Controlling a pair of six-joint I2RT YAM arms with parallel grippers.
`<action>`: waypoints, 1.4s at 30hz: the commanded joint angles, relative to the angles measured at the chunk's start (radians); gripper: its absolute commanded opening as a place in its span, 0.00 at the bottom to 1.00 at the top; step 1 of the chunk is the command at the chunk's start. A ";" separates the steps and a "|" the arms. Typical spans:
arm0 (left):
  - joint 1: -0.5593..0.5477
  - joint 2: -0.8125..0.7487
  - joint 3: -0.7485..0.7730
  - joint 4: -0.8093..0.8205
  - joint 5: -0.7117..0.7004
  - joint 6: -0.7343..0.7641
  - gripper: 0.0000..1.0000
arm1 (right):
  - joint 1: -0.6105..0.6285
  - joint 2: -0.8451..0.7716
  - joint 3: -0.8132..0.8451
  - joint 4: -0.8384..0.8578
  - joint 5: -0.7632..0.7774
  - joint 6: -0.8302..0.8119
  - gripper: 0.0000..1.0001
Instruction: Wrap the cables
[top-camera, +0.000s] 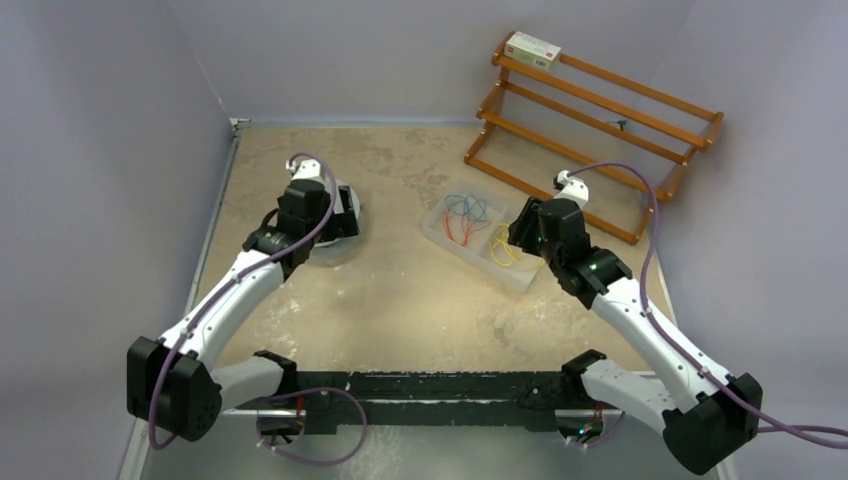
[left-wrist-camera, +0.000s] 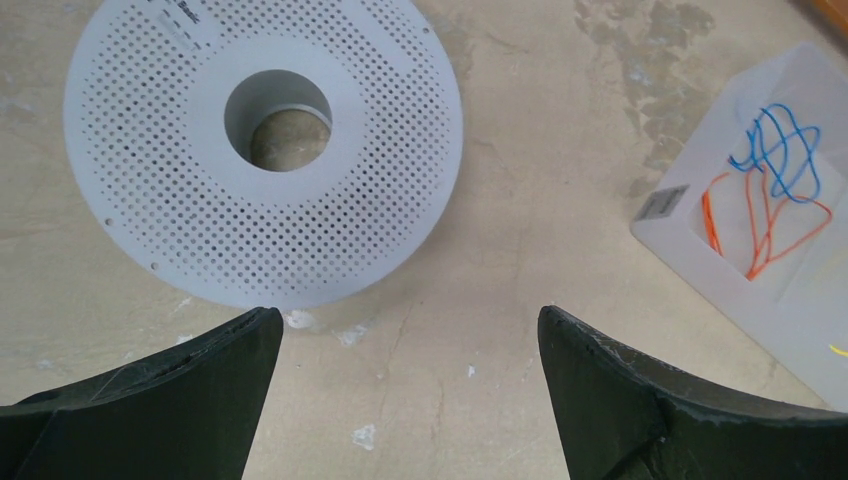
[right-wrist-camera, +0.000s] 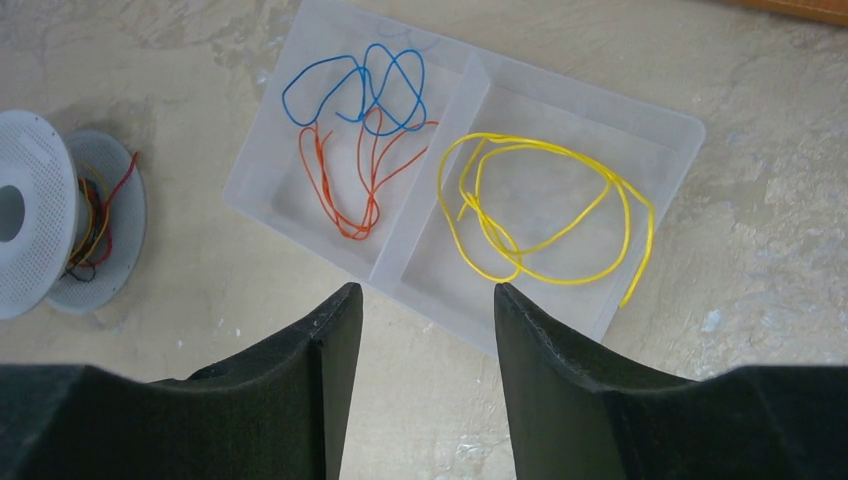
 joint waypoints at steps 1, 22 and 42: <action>-0.034 0.080 0.134 -0.066 -0.140 0.006 0.99 | -0.002 -0.033 0.008 0.044 -0.038 -0.051 0.54; -0.264 0.733 0.584 -0.421 -0.666 0.178 0.95 | -0.003 -0.227 -0.102 0.004 -0.146 -0.046 0.56; -0.259 0.892 0.599 -0.372 -0.795 0.233 0.70 | -0.002 -0.243 -0.107 0.006 -0.147 -0.041 0.56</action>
